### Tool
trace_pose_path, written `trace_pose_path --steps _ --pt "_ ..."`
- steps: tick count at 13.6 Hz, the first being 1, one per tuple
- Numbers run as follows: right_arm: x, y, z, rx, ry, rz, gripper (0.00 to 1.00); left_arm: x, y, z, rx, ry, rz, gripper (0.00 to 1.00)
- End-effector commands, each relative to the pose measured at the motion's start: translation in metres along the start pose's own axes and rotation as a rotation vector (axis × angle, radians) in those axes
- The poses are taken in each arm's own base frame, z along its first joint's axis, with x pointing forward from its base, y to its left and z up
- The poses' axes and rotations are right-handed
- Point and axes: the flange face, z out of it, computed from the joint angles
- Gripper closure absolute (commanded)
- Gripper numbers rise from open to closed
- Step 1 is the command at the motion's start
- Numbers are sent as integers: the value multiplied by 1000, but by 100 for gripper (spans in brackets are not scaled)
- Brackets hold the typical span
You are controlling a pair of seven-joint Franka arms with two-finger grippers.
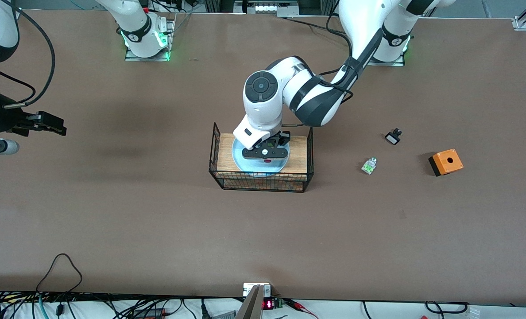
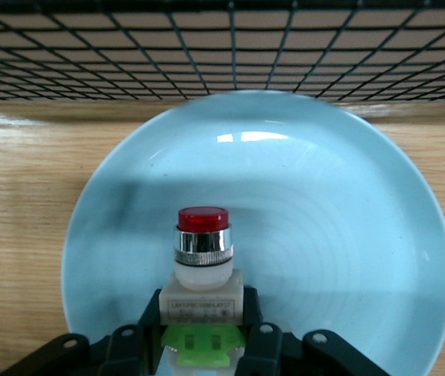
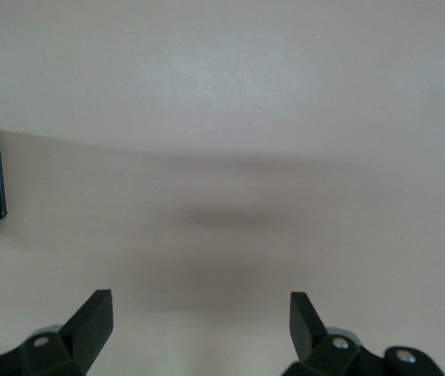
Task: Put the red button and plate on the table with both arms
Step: 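Lift the red button with the left gripper while the right gripper reaches the plate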
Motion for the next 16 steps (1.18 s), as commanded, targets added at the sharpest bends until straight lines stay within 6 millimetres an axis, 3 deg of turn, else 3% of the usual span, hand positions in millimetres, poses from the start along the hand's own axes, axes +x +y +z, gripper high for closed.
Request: trace_pose_path --steps 1,3,5,6,8,10,12,14,16 --pt "-1 -6 0 34 -10 -3 0 4 -4 -29 -6 41 -8 89" --pt "-7 -11 -9 67 -14 -6 0 5 -20 -72 -13 50 -28 90" --pt "-15 -30 -17 90 -25 -13 0 11 -60 -117 24 29 -67 89" --pt "-17 -46 -18 121 -38 5 0 18 -89 -134 50 9 -79 88" --pt "-26 -98 -30 186 -65 98 0 44 -159 -139 102 -74 20 88" --pt "-39 -165 -51 226 -72 250 0 79 -233 -124 91 -128 69 88" --pt "-55 -253 -43 212 -98 390 0 105 -288 -105 70 -139 128 88" --pt "-55 -326 -19 236 -83 558 0 126 -352 -66 41 -163 219 88" --pt "-45 -372 16 245 -67 709 0 131 -409 -15 14 -167 311 88"
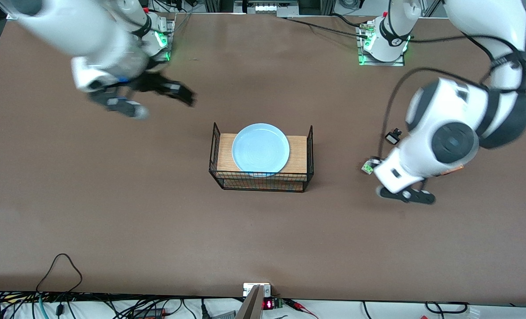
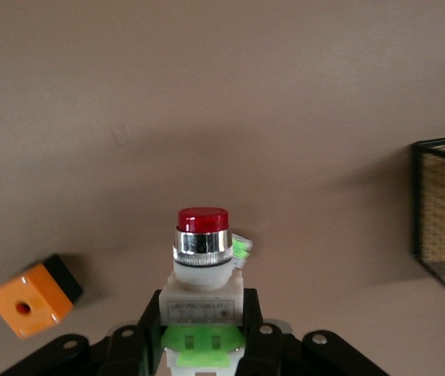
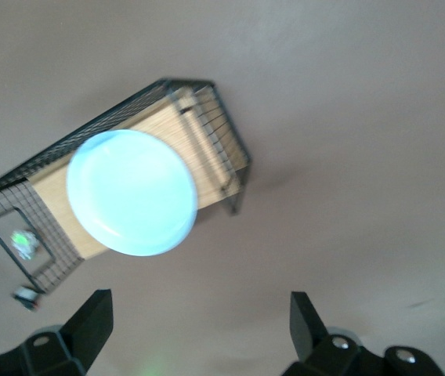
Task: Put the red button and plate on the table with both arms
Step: 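Lift the red button with the left gripper while the right gripper reaches the plate, then lower the button beside the green part while the right gripper grasps the plate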
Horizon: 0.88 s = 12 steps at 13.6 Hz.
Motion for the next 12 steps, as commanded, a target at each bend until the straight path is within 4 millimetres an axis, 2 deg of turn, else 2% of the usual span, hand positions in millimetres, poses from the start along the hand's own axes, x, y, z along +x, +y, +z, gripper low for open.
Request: trace_pose_path --steps 1,2,3,4,5,6,8,10,11,12 --pt "2 -38 59 9 29 182 0 -9 -61 71 -40 5 120 87" --pt "2 -48 82 -1 50 209 0 -16 -80 99 -48 17 161 87" --pt "1 -54 102 -23 83 202 0 -22 -87 123 -52 27 208 87" --pt "-4 -60 127 -56 108 177 0 -26 -107 144 -49 59 225 87" --pt "-8 -66 145 -70 132 169 0 -33 -114 171 -44 83 241 87" --pt "-8 -69 159 -69 144 181 0 -39 -112 187 -32 110 255 87" --pt "-4 -70 179 -79 138 197 0 -46 -107 214 -24 124 272 85" --pt "-1 -70 200 -103 130 209 0 -48 -108 232 -32 130 266 85" --pt "0 -70 206 -100 131 231 0 -48 -110 232 -31 130 265 85" --pt "0 -68 216 -99 131 247 0 -47 -108 235 -34 127 263 70"
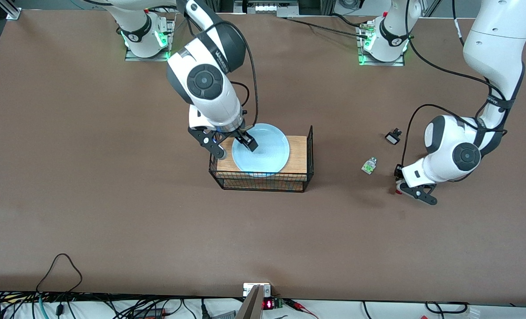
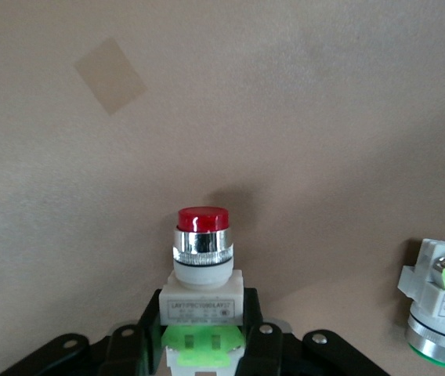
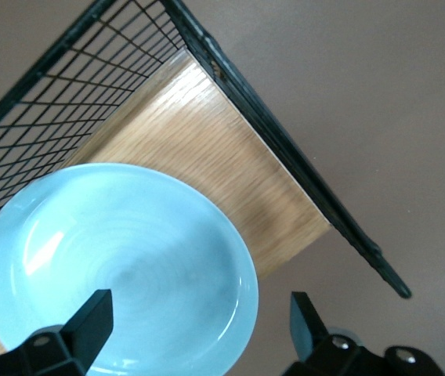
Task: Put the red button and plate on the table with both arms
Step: 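Lower the button beside the green part while the right gripper grasps the plate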
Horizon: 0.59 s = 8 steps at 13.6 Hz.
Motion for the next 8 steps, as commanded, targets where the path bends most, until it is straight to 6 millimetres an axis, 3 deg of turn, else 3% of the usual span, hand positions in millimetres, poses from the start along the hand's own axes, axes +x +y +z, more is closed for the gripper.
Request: trace_pose_path --steps 1,2,4,6,8 --pt "-3 0 18 2 18 44 0 0 -2 -1 19 4 28 34" --pt "-4 2 25 -6 17 44 1 2 0 -6 22 3 29 0" --pt "-13 3 36 -14 16 33 6 5 -1 -24 29 -6 29 0" --pt "-15 5 44 -30 13 31 13 12 -1 -63 30 -44 14 0" --pt "-14 7 45 -35 5 36 27 18 4 -109 29 -105 -19 0"
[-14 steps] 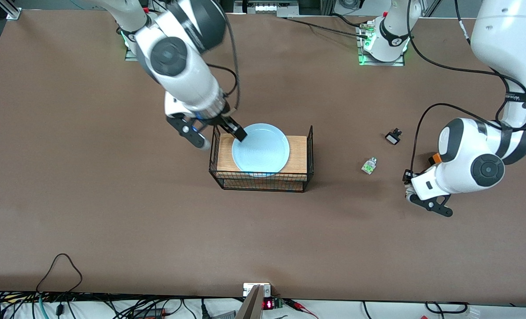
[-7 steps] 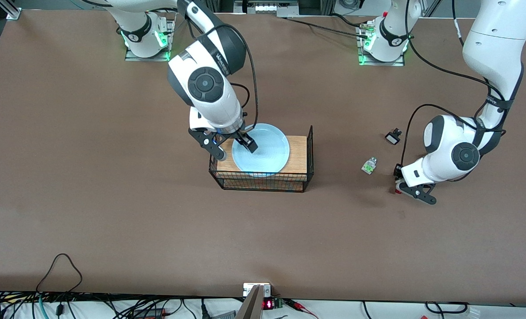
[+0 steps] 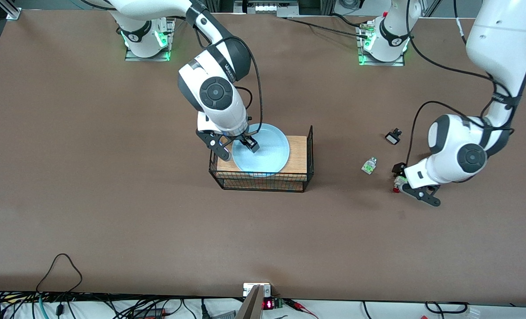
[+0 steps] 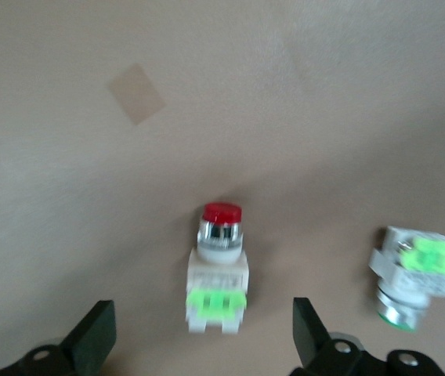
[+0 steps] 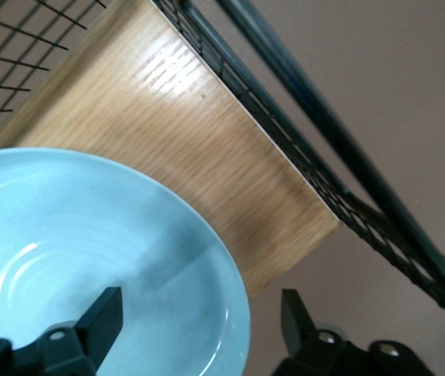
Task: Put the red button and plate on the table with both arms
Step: 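Lower the button beside the green part while the right gripper grasps the plate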
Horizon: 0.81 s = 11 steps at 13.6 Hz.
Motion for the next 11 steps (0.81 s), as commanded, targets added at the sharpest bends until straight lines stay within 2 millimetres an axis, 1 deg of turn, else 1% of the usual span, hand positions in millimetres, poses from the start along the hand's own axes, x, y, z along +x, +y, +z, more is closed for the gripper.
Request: trace_pose_path --steps 1,3,4,5,6,7,8,9,10,11 --pt "-1 2 0 6 10 19 40 5 26 -73 16 -80 -17 0" --pt "-2 1 -1 11 6 18 69 5 58 -131 26 -121 -80 0" --pt "-2 1 -1 12 6 15 84 6 75 -153 22 -149 -77 0" --pt "-3 1 -2 15 7 14 91 5 77 -162 19 -166 -84 0" --pt "-3 1 -2 15 7 12 98 8 85 -174 27 -156 -107 0" --pt "-3 1 -2 15 7 -8 100 7 95 -189 37 -163 -138 0" --pt "-4 1 -3 17 9 -12 100 3 99 -207 45 -177 -185 0" --pt "-4 1 -4 20 9 -13 100 5 113 -229 54 -166 -195 0" --pt "-3 1 -6 19 11 -25 100 5 122 -247 60 -160 -213 0" --pt "-4 2 -10 21 11 -39 100 3 124 -266 64 -150 -239 0"
